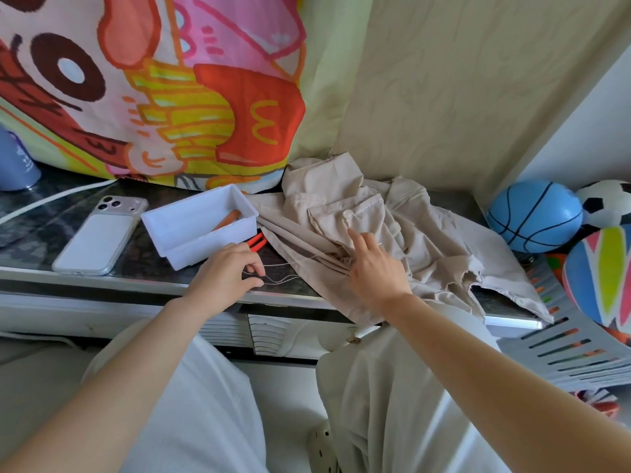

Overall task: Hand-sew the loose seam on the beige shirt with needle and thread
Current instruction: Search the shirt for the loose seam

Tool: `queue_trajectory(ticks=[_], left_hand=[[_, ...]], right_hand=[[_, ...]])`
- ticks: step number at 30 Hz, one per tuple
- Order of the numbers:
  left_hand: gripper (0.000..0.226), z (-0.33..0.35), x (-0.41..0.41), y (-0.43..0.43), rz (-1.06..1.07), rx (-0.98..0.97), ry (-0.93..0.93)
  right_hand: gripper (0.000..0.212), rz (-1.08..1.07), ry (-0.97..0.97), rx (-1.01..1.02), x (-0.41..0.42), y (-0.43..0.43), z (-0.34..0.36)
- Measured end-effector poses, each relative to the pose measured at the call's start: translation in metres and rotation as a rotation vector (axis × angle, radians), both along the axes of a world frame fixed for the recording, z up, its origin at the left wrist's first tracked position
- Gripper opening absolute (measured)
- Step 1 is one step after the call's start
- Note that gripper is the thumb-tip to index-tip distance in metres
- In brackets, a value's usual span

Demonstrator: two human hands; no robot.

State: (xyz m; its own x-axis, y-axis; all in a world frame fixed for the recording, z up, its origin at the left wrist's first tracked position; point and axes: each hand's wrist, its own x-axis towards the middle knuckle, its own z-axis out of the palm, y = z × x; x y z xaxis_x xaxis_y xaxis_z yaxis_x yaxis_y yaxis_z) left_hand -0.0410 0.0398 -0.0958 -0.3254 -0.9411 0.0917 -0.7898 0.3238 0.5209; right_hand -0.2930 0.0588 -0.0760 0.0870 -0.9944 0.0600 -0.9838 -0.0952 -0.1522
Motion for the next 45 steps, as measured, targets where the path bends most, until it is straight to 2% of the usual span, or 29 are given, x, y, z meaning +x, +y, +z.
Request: queue_trajectory(ticks=[5,8,14,16,20,23,27,32,38,43,45], left_hand=[[0.02,-0.001,-0.001,-0.001,0.011,-0.012,-0.005],[0.018,-0.001,-0.002,0.001,0.022,-0.035,-0.002],[0.012,0.001,-0.003,0.002,0.052,-0.04,-0.036],[0.011,0.003,-0.005,0.004,0.073,-0.039,-0.074],[0.029,0.006,-0.008,0.008,0.079,-0.051,-0.251],[0.036,0.008,-0.009,0.01,0.113,-0.047,-0.333],[0.038,0.009,-0.009,0.011,0.185,-0.018,-0.374],[0.03,0.007,-0.011,0.015,0.231,-0.025,-0.424],[0.023,0.014,-0.022,0.009,0.198,-0.068,-0.214],[0.019,0.02,-0.043,0.0,0.136,-0.19,-0.089],[0.029,0.021,-0.054,-0.001,0.116,-0.194,-0.09]], right_hand=[[0.037,-0.045,0.039,0.117,-0.003,-0.008,-0.005],[0.039,-0.057,-0.01,0.121,-0.005,-0.012,-0.003],[0.065,-0.012,0.047,0.046,-0.012,-0.019,0.007],[0.062,0.007,0.076,0.127,-0.012,-0.021,0.008],[0.043,-0.031,0.096,0.188,-0.015,-0.023,0.0],[0.031,-0.048,0.043,0.169,-0.022,-0.022,-0.006],[0.037,-0.102,-0.099,0.097,-0.029,-0.018,-0.006],[0.031,-0.126,-0.247,-0.036,-0.027,-0.022,-0.003],[0.014,-0.079,-0.399,-0.108,-0.03,-0.018,0.002],[0.013,-0.082,-0.476,-0.165,-0.031,-0.014,0.006],[0.012,-0.063,-0.489,-0.182,-0.032,-0.011,0.008]])
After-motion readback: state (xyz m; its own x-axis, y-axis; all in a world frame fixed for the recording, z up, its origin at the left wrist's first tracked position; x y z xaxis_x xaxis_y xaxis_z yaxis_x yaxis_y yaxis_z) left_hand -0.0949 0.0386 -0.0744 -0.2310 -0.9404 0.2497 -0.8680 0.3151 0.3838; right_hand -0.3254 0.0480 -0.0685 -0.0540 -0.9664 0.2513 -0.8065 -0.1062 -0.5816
